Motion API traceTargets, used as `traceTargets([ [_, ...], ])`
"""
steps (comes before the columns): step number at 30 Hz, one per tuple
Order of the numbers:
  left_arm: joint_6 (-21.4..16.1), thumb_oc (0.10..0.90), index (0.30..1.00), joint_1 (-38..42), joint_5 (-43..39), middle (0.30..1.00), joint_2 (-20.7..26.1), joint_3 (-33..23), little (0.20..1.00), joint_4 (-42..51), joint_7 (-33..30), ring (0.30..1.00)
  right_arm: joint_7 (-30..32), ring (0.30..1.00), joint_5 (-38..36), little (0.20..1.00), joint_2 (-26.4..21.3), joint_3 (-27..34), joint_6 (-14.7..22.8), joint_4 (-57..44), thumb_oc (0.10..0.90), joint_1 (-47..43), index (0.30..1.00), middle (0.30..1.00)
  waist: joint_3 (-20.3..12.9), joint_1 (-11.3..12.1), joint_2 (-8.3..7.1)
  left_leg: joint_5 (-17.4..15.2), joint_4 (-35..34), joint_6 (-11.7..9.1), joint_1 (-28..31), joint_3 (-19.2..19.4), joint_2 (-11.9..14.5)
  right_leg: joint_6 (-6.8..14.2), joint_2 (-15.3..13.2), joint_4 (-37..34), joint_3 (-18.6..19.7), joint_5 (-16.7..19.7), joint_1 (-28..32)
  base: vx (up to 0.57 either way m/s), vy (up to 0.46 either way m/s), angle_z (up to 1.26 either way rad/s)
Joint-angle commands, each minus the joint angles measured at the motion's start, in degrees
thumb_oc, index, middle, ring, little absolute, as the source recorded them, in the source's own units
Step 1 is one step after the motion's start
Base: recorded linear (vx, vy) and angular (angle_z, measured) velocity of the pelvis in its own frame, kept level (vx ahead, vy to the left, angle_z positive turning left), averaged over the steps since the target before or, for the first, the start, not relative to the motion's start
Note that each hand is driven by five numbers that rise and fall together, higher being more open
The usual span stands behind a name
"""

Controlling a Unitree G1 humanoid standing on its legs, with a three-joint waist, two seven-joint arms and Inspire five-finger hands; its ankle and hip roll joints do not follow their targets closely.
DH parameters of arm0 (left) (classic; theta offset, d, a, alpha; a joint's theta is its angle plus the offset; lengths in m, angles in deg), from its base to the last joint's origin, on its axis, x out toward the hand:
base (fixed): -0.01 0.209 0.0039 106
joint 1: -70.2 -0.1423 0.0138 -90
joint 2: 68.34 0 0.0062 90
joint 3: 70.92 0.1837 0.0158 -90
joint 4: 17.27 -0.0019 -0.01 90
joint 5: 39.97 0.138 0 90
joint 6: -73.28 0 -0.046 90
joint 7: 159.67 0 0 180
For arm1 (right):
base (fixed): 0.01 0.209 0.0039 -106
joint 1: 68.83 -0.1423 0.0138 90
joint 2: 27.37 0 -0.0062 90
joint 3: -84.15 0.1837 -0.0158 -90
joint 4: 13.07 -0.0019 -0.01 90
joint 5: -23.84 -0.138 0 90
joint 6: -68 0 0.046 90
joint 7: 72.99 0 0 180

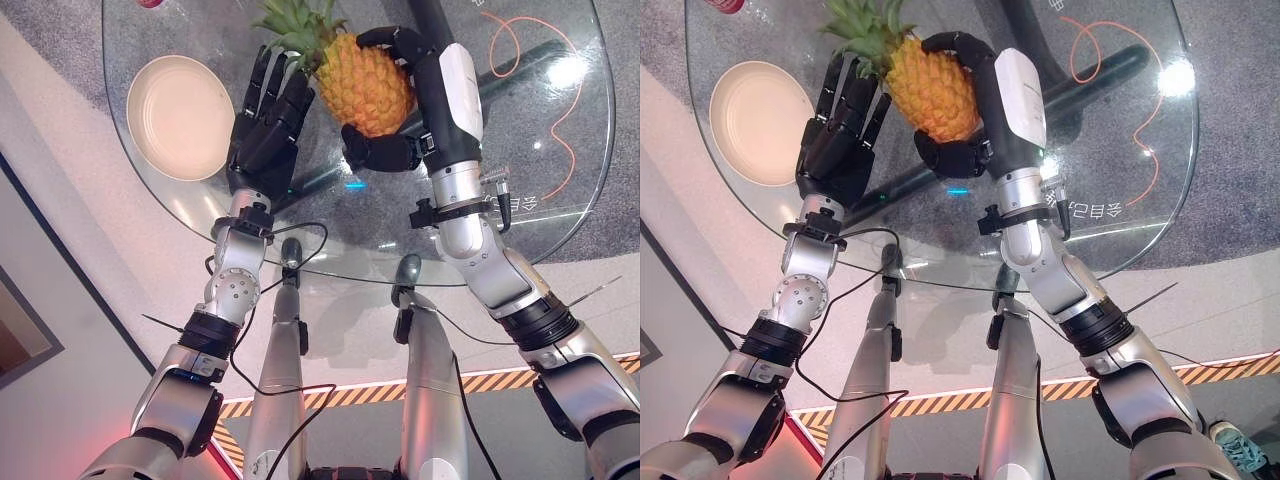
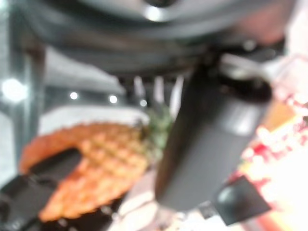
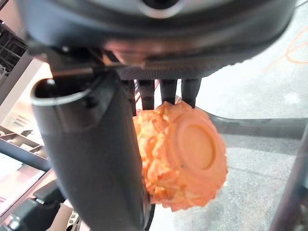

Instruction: Pick up the fruit to the plate

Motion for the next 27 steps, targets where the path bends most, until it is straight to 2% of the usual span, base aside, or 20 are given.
traceTargets([
  [1,-2.32,0.8,0.9,7.0,-1.02,0.9,-0.45,0.01,0.9,6.35,4.57,0.9,0.18,0.3,2.73,0.2,-1.27,-0.6,6.89,-11.71,0.1,-9.48,0.3,0.3,-1.15,-0.45,-2.27,-5.23,4.88,3.46,1.38,4.54,-4.01,2.06,3.33,-18.02,-1.97,11.82,7.92,0.0,0.0,0.0],
  [17,-2.82,0.8,0.9,7.36,-2.79,0.9,-0.82,0.33,0.9,6.8,5.04,0.9,-2.17,0.3,3.0,0.2,-1.49,-2.18,7.3,-12.04,0.1,-10.12,0.3,0.3,-1.15,-0.37,-2.3,-4.69,4.57,3.48,1.07,4.41,-4.2,2.14,3.11,-18.55,-2.19,12.42,7.76,0.0,0.0,0.0],
  [27,-3.65,0.8,0.9,7.47,-2.22,0.9,-0.67,0.27,0.9,7.05,0.79,0.9,-4.19,0.3,2.4,0.2,-1.57,-3.12,7.61,-13.52,0.1,-10.63,0.3,0.3,-1.15,-0.16,-2.28,-4.46,4.25,3.53,1.11,4.25,-4.31,2.12,3.17,-18.73,-2.35,12.41,7.91,0.0,0.0,0.0],
])
